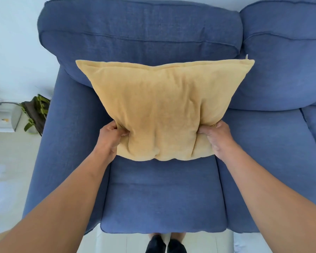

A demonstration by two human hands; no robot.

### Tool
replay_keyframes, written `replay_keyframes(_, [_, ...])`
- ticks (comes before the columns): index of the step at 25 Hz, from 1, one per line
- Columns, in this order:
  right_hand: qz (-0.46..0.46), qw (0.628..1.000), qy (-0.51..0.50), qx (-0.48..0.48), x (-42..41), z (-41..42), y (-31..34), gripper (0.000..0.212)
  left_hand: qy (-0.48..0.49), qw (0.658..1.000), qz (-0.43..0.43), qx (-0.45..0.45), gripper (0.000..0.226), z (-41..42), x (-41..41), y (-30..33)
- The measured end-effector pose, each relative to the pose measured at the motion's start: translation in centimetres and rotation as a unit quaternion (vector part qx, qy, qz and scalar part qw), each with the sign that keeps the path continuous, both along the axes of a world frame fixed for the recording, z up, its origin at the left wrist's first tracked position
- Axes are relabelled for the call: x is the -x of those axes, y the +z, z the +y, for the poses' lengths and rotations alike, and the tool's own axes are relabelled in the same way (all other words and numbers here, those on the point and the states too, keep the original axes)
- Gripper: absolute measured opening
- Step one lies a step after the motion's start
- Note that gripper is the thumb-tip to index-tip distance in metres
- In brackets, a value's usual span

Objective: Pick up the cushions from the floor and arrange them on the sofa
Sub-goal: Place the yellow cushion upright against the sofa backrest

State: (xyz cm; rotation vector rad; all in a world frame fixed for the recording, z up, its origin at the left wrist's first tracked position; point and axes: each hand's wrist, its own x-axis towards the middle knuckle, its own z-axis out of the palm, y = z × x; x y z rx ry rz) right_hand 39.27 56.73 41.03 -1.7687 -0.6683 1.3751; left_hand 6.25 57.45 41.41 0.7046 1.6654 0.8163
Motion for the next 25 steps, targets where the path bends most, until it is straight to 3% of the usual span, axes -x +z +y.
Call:
replay_keyframes(9, [-0.01, 0.998, 0.032, 0.044, 0.5, 3.5, -6.6, 0.064, 0.015, 0.999, -0.011, 0.026, 0.042, 3.9, -0.2, -7.6])
replay_keyframes(13, [0.01, 1.0, -0.008, 0.021, -1.3, 5.9, -3.8, 0.054, 0.013, 0.999, -0.01, 0.028, 0.034, 6.5, 1.0, -5.6])
replay_keyframes(17, [0.074, 0.987, -0.118, -0.078, -4.0, 12.7, 2.4, 0.032, 0.078, 0.991, -0.09, -0.068, 0.012, 12.9, 3.3, 0.3])
replay_keyframes(18, [0.08, 0.983, -0.137, -0.094, -4.2, 14.5, 3.9, 0.035, 0.081, 0.988, -0.099, -0.091, 0.013, 14.7, 3.6, 1.8])
replay_keyframes(21, [-0.047, 0.992, -0.1, -0.06, -3.8, 16.8, 5.8, 0.05, 0.051, 0.994, -0.022, -0.095, 0.049, 17.8, 3.6, 3.7])
replay_keyframes(23, [-0.135, 0.989, -0.042, -0.048, -3.5, 15.8, 5.5, 0.038, 0.032, 0.991, 0.061, -0.111, 0.033, 17.5, 3.4, 3.7])
replay_keyframes(25, [-0.14, 0.986, -0.057, -0.064, -4.4, 14.3, 5.2, 0.024, 0.047, 0.984, 0.092, -0.145, 0.016, 16.5, 3.8, 3.9])
